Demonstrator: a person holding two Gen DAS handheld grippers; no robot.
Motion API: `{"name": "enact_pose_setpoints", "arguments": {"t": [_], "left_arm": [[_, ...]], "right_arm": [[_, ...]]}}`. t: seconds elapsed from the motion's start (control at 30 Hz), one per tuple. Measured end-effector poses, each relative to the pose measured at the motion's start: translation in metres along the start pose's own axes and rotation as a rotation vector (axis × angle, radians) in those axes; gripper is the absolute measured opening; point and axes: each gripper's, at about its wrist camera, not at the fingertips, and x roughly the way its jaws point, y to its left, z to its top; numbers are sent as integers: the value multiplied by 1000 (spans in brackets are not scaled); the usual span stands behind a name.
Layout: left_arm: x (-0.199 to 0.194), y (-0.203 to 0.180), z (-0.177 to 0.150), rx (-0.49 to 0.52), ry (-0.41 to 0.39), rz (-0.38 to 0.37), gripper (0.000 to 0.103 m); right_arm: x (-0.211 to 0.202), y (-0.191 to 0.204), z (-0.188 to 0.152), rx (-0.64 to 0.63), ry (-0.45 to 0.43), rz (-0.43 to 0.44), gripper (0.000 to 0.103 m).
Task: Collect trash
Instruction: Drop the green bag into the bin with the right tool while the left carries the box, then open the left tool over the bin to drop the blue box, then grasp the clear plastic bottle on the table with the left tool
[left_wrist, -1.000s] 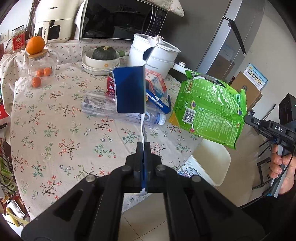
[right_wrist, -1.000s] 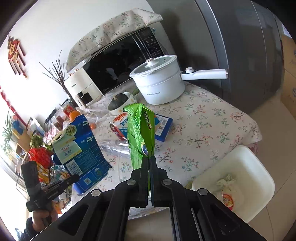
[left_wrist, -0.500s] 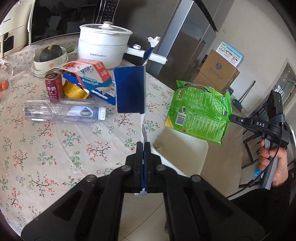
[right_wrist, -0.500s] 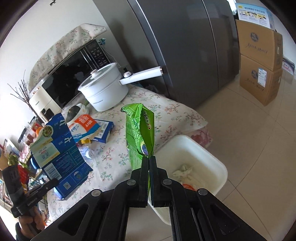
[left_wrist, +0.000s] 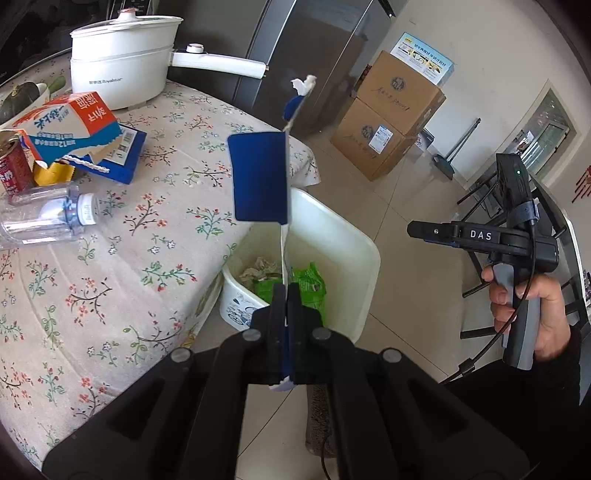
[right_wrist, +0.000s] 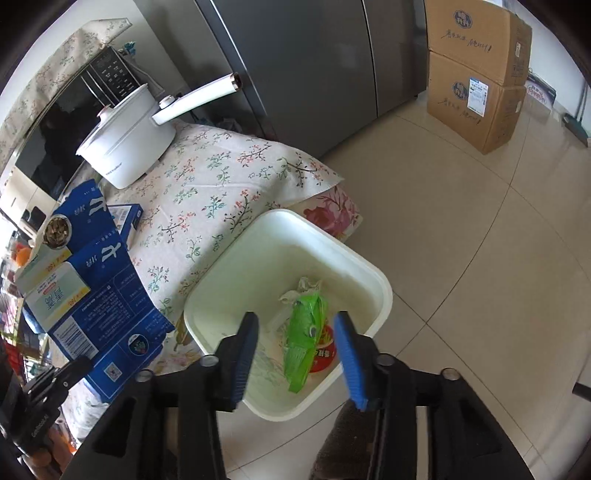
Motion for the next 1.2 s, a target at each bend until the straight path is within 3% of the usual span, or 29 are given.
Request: {"name": "enact_pose_setpoints", "arguments": {"t": [0.27, 0.4, 0.53, 0.6, 0.67, 0.77, 0.97, 1.2], "left_arm": [[49, -27, 5, 70, 38, -7, 0], [65, -30, 9, 112, 19, 9, 0], [65, -24, 14, 82, 2, 15, 2], [62, -21, 16, 68, 5, 32, 18], [56, -19, 16, 70, -15, 76, 58], [44, -11, 15, 73, -38, 148, 77], [17, 15, 10, 33, -47, 298, 90], [-26, 68, 11, -120, -86, 436, 94]], "right_arm": [[-2, -17, -1, 47, -3, -4, 55], [-2, -19, 0, 55, -7, 0, 55], [-4, -23, 2, 71, -14, 0, 55], [-4, -21, 2, 64, -15, 0, 55], [-5, -15, 3, 44, -19, -3, 56], [-6, -5, 5, 27, -30, 4, 63], [-4, 24, 9, -1, -40, 17, 76], [5, 74, 13, -85, -47, -1, 80]]}}
